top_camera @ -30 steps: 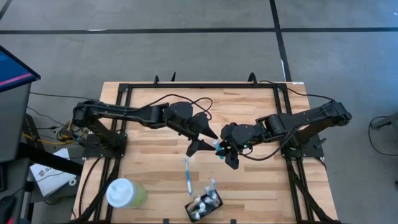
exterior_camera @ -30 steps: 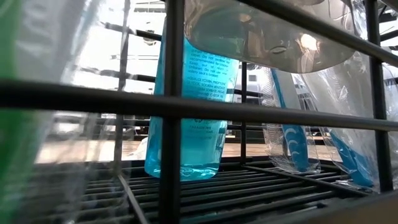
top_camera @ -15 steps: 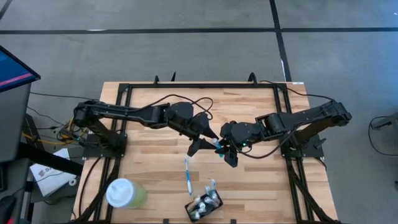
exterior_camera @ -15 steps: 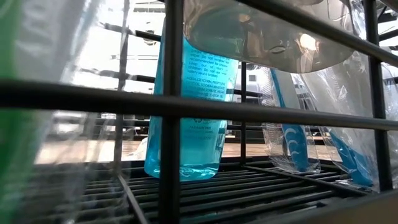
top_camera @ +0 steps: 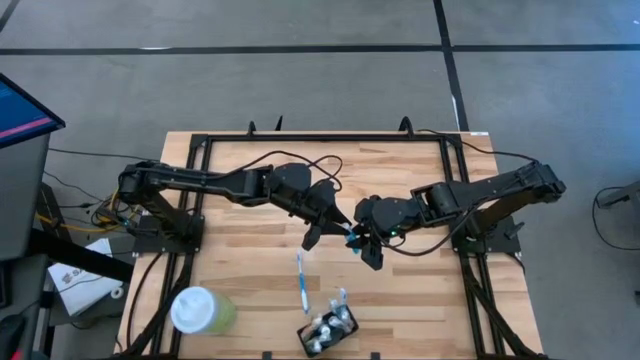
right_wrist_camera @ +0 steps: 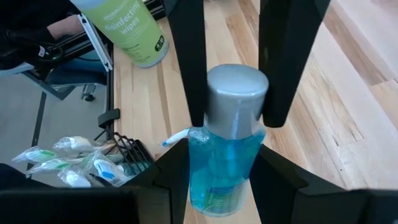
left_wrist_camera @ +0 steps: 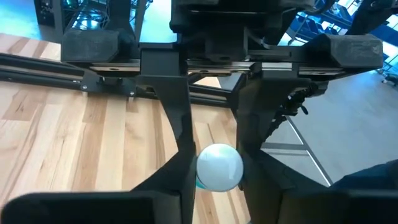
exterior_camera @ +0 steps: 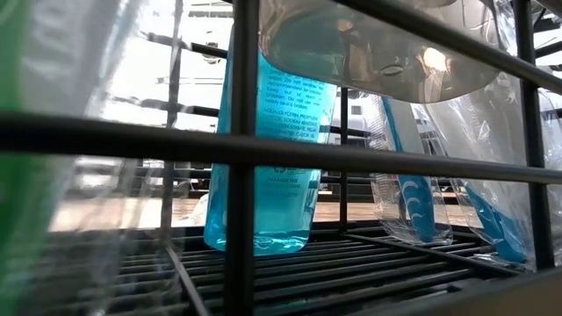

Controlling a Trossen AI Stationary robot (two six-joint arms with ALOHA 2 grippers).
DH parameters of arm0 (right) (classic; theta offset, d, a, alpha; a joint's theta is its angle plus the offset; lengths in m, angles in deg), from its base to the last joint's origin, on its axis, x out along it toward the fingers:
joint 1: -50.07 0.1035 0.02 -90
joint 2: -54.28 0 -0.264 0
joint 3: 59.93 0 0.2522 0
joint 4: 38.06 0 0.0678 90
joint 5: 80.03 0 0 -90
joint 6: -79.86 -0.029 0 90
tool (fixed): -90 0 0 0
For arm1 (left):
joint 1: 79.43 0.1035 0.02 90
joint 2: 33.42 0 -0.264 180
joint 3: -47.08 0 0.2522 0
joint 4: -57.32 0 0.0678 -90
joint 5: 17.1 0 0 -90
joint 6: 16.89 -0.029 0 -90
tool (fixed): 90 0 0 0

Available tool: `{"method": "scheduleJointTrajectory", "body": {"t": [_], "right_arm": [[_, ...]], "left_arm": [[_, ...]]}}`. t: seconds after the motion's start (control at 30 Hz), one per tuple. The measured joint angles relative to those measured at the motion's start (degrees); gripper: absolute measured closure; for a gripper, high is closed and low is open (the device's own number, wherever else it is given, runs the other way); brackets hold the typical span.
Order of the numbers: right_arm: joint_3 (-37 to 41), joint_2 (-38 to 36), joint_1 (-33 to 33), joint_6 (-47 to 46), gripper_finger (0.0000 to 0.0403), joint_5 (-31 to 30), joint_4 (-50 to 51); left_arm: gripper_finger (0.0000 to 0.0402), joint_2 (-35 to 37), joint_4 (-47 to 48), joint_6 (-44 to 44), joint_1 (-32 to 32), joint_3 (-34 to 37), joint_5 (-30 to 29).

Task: Pick & Place toothbrushing station
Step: Put the blue mouthwash into the black wire organizer

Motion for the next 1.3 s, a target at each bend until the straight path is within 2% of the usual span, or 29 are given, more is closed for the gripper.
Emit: {"method": "scheduleJointTrajectory", "body": {"t": [0.23,0.37,0.5,0.83,1.17,1.3], "right_arm": [[0.02,0.0,-0.02,-0.01,0.0273,-0.32,0.08],[0.02,0.0,-0.02,-0.02,0.0273,-0.39,0.07],[0.02,0.0,-0.02,-0.01,0.0273,-0.32,0.03],[0.04,0.07,-0.03,0.0,0.0273,-0.95,0.02],[0.15,0.15,-0.28,0.0,0.0273,-0.99,0.19],[0.13,0.13,-0.31,0.0,0.0273,-1.07,0.16]], "left_arm": [[0.0223,0.0,-0.01,-1.16,-0.08,0.0,0.53],[0.0201,0.0,0.03,-1.11,-0.11,0.0,1.37],[0.0211,0.0,0.04,-1.05,-0.17,0.0,1.25],[0.0276,-0.61,0.34,-1.16,-0.02,0.04,1.07],[0.0267,-1.14,1.18,-1.09,-0.02,0.02,1.34],[0.0293,-1.14,1.22,0.09,-0.02,0.02,1.42]]}}
